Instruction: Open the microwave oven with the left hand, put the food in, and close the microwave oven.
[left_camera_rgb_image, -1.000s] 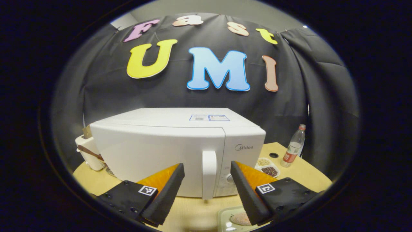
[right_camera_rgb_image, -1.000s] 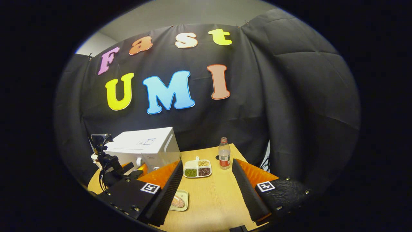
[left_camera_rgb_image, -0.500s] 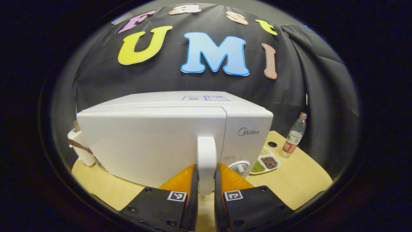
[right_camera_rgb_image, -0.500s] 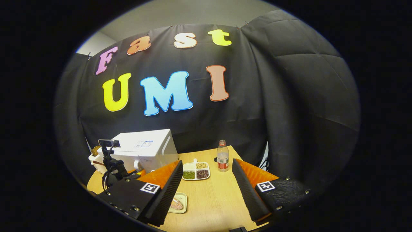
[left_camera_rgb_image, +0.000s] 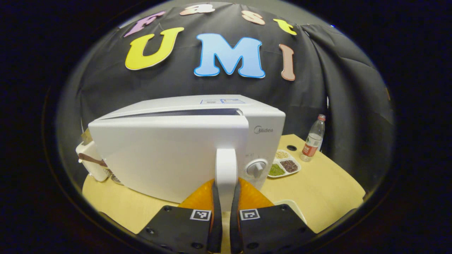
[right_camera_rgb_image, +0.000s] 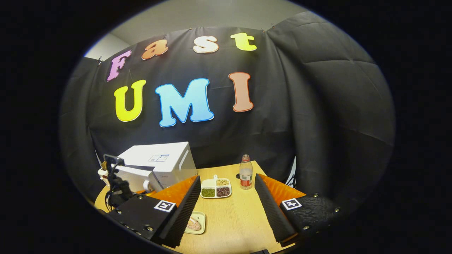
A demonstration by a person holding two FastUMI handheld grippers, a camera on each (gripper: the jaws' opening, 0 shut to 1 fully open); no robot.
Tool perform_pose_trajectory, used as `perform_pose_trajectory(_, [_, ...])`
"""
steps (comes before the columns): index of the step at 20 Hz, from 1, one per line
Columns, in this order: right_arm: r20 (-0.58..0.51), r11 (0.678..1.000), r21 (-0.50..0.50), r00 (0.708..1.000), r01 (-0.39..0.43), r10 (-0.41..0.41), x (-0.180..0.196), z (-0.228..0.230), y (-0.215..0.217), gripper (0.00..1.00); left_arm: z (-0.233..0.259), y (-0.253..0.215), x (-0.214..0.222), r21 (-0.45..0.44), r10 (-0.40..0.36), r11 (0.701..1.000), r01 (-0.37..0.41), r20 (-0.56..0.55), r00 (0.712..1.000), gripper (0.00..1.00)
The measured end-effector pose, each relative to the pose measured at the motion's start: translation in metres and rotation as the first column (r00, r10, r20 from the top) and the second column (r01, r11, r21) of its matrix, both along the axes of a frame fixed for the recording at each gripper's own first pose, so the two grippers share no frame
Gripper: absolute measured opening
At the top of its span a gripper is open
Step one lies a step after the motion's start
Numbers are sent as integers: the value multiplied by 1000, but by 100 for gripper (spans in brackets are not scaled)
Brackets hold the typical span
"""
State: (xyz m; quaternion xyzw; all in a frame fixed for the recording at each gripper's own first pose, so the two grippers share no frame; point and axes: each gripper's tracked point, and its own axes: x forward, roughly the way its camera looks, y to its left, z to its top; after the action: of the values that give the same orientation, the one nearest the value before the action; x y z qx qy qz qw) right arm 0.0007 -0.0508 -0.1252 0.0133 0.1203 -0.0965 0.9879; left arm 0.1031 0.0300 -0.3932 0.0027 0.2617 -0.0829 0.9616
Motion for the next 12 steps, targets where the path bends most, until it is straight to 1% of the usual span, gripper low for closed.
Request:
perform_pose_trajectory(3, [-8, 999, 2, 999, -37, 37, 4, -4, 13, 94, 6, 11, -31, -31, 0, 1000, 0, -13, 1000, 16])
perform_pose_trajectory(6, [-4, 996, 10, 996, -93, 93, 6, -3, 38, 94, 9, 24, -61, -78, -18, 997, 16, -23, 1000, 16])
perform_pose_trajectory(9, [5, 989, 0, 989, -148, 148, 6, -2, 65, 94, 15, 45, -96, -55, -61, 997, 59, -35, 998, 15])
perform_pose_trajectory(11, [17, 984, 2, 984, -180, 180, 3, 1, 83, 93, 18, 60, -116, -54, -72, 996, 70, -40, 997, 17])
perform_pose_trajectory(12, [22, 982, 2, 981, -191, 191, 2, 3, 90, 94, 20, 68, -125, -52, -73, 996, 71, -42, 996, 16])
